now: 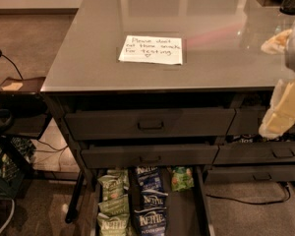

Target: Pick green rice chip bag from bottom drawer and place on counter

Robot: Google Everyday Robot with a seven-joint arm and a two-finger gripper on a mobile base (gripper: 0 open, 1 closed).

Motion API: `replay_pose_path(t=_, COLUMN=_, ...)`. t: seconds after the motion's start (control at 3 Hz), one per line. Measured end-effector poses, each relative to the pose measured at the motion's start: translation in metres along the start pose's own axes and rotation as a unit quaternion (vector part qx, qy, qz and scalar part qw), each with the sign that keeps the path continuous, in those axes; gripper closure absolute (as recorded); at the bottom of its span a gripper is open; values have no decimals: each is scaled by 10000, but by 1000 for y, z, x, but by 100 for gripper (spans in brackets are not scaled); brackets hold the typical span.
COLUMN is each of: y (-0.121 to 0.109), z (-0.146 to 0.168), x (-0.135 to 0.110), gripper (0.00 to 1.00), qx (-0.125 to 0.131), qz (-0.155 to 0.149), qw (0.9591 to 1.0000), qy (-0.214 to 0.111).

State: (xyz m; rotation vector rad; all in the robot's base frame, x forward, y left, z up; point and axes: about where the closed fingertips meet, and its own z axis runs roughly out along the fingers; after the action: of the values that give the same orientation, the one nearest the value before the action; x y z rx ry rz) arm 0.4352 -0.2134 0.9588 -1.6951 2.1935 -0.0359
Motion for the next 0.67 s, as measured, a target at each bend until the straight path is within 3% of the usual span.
replay_pose_path(t=0.67, y=40, z=93, x=16, gripper=0, qx=-317, qz=172, qw=9960, qy=-819)
